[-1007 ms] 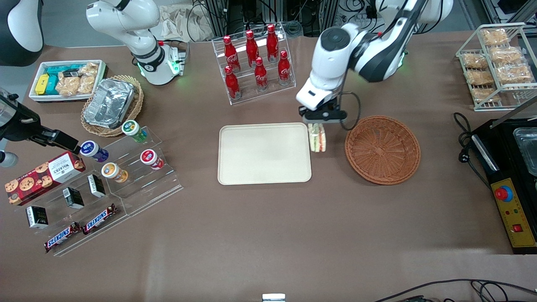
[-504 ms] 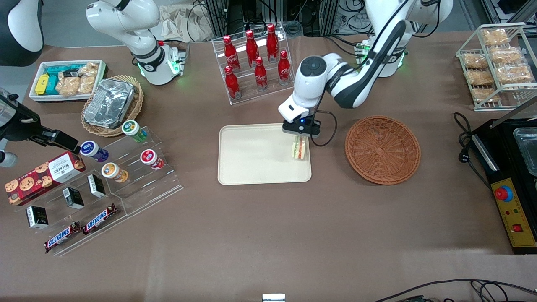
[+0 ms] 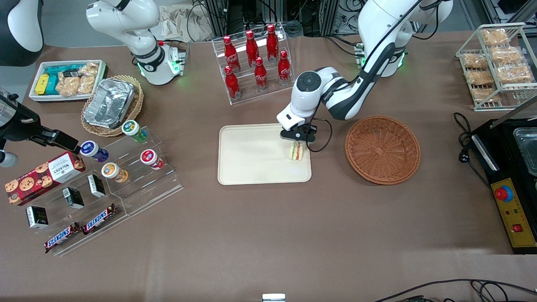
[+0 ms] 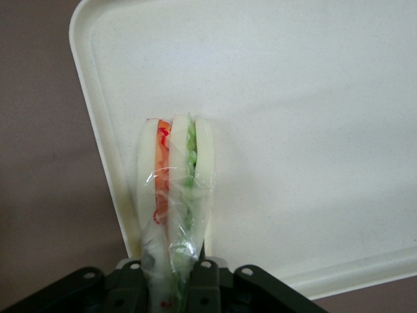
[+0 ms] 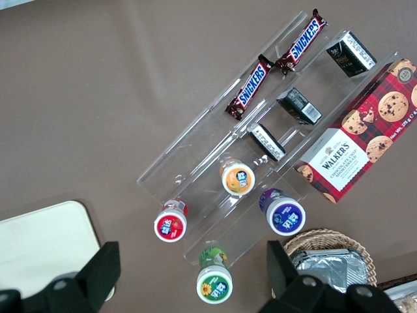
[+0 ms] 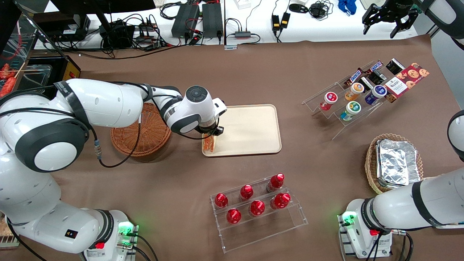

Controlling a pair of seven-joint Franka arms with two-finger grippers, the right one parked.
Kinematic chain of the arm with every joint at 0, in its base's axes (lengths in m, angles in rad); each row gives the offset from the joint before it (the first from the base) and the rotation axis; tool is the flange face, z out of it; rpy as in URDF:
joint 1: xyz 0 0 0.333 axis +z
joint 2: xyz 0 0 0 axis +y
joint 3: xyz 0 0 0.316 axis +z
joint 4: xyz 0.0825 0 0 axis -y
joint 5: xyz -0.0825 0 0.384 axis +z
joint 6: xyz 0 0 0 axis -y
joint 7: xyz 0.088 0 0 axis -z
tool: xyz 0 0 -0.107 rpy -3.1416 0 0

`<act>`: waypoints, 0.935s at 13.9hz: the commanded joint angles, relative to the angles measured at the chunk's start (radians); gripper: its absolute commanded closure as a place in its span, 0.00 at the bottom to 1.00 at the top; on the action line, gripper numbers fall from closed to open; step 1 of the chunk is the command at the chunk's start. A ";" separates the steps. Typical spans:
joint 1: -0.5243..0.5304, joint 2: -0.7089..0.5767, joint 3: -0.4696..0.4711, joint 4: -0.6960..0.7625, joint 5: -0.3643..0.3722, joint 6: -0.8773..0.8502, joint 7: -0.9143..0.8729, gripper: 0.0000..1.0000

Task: Place sandwich from basket to tray
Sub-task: 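Carry the sandwich over the cream tray and lower it onto it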

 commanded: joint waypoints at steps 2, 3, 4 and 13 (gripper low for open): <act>-0.019 0.006 0.026 0.029 0.027 0.001 -0.068 0.00; -0.018 -0.002 0.026 0.031 0.025 -0.002 -0.072 0.00; -0.010 -0.026 0.026 0.033 0.024 -0.013 -0.074 0.00; 0.103 -0.244 0.026 0.359 -0.057 -0.587 -0.005 0.00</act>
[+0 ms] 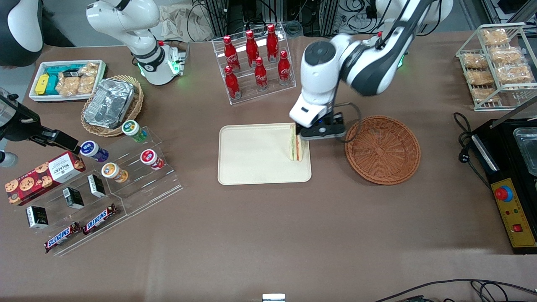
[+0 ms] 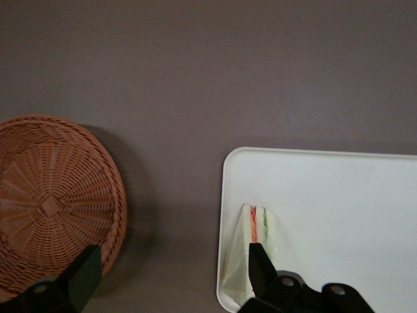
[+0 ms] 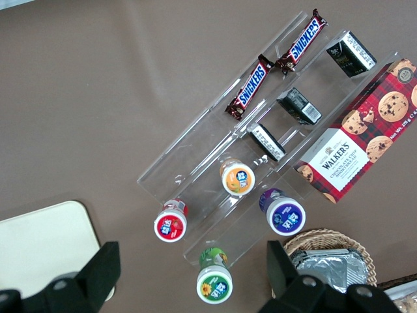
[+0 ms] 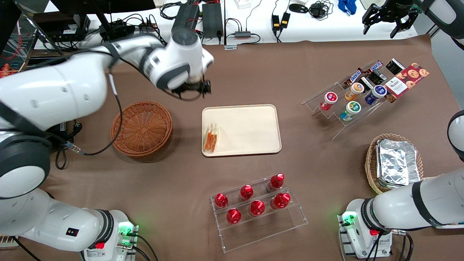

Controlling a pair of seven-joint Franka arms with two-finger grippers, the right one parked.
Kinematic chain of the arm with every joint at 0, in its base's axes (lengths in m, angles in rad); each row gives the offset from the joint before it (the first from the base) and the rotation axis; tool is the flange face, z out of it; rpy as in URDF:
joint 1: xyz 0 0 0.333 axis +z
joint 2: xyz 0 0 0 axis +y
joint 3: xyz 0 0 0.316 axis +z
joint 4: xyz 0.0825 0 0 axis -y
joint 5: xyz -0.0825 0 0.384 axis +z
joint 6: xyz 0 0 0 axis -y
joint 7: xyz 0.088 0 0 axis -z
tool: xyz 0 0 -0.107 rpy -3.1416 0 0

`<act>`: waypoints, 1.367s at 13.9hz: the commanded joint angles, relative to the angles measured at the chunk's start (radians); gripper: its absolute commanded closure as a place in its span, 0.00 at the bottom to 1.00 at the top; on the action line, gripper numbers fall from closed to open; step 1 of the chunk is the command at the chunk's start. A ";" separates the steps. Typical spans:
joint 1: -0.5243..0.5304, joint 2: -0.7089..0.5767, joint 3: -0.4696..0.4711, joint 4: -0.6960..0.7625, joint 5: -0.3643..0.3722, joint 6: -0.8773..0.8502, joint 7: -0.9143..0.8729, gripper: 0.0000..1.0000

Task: Place sandwich from basket to tray

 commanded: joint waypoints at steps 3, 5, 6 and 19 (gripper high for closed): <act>0.143 -0.039 -0.010 0.064 -0.097 -0.082 0.218 0.00; 0.206 -0.068 -0.010 0.063 -0.105 -0.130 0.309 0.00; 0.237 -0.082 -0.010 0.061 -0.106 -0.150 0.352 0.00; 0.131 -0.305 0.449 0.039 -0.350 -0.323 0.739 0.00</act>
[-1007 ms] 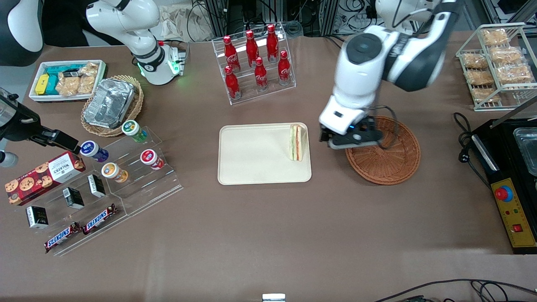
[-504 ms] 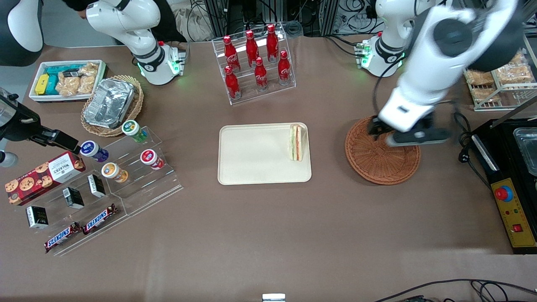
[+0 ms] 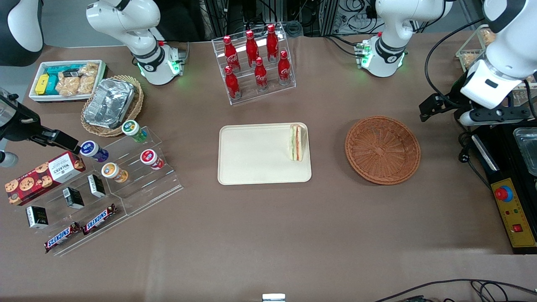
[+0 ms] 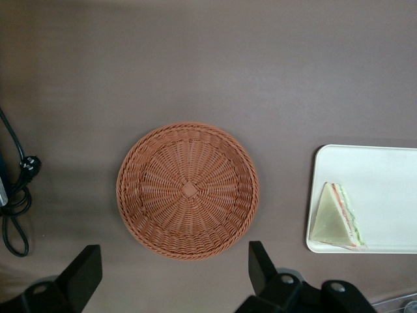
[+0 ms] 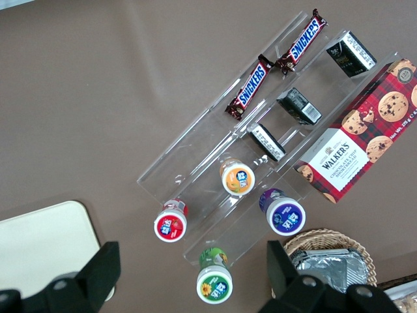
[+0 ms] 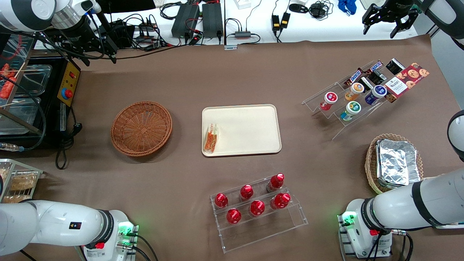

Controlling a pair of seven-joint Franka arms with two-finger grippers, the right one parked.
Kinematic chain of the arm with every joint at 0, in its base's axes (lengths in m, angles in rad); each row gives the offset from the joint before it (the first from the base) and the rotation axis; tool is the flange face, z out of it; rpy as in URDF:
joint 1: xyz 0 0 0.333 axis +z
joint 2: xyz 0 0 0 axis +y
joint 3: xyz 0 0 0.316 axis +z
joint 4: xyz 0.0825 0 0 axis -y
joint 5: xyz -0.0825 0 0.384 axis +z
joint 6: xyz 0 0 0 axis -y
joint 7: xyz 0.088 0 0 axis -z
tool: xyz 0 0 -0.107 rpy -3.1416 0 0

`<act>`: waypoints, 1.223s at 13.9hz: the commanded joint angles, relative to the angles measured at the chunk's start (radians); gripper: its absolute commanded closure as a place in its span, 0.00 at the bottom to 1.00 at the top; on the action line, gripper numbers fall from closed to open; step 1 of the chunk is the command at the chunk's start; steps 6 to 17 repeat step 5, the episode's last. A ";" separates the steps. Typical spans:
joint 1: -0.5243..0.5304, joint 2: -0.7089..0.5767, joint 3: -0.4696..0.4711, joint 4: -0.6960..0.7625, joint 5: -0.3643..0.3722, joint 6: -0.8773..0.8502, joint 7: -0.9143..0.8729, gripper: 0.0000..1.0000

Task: Place sandwich from basket to tray

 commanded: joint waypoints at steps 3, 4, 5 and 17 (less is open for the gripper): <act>-0.012 0.061 0.012 0.066 -0.027 0.001 0.058 0.00; -0.011 0.084 0.012 0.091 -0.024 0.001 0.058 0.00; -0.008 0.085 0.012 0.093 -0.023 0.001 0.065 0.00; -0.008 0.085 0.012 0.093 -0.023 0.001 0.065 0.00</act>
